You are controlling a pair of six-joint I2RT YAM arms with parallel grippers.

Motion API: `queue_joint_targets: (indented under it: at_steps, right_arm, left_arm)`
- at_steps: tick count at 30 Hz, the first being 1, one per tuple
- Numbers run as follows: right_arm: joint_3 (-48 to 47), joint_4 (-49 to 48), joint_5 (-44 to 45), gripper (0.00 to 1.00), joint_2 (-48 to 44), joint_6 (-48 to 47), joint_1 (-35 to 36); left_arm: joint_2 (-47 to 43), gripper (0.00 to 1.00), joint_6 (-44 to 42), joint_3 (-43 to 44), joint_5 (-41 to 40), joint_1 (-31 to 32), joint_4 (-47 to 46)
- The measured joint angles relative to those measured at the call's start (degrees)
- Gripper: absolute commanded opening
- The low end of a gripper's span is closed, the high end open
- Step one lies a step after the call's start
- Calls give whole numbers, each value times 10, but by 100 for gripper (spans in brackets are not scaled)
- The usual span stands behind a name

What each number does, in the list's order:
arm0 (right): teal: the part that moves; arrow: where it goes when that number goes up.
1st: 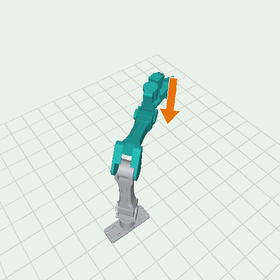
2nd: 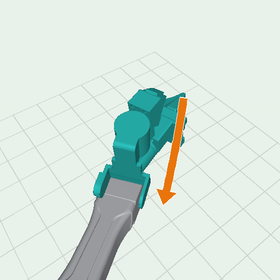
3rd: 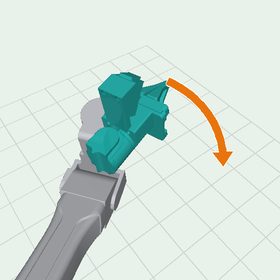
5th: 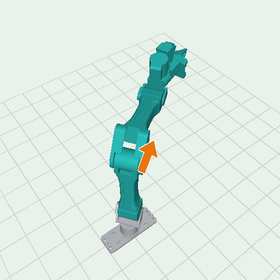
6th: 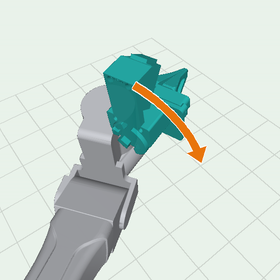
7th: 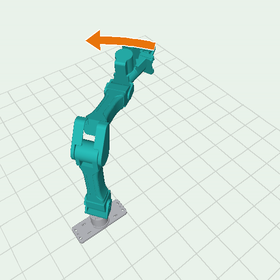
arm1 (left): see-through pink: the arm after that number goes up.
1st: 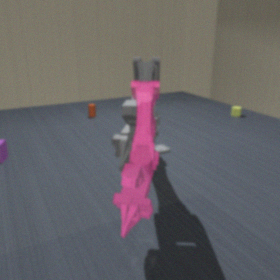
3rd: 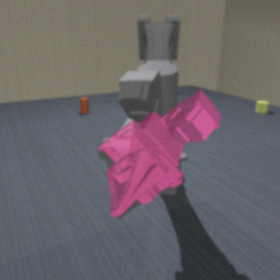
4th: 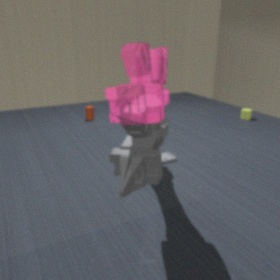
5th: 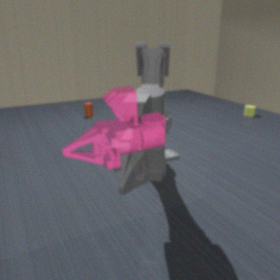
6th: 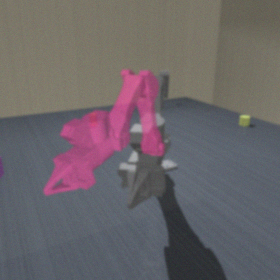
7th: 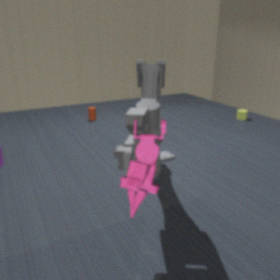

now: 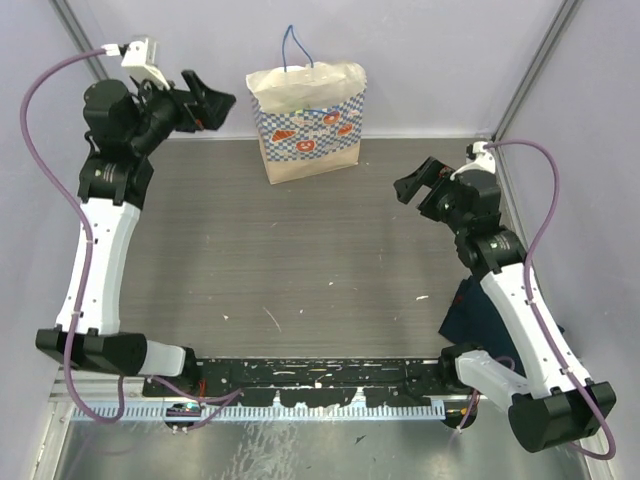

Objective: Take the snacks out of the paper bag
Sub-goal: Move the paper bag to the center of the board.

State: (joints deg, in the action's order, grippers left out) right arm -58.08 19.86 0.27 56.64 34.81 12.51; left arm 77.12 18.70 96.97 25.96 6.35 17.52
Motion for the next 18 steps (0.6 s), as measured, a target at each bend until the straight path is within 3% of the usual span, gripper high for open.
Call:
queue_joint_targets:
  at_steps: [6, 15, 18]
  right_arm:
    - [-68, 55, 16, 100, 5, -26, 1]
    - [-150, 63, 22, 100, 105, -68, 5]
    - [-150, 60, 21, 100, 123, -68, 11]
  left_arm:
    - [69, 100, 18, 73, -145, -1, 49]
    - [184, 100, 44, 92, -226, -1, 71]
    - [238, 99, 40, 158, -254, 4, 92]
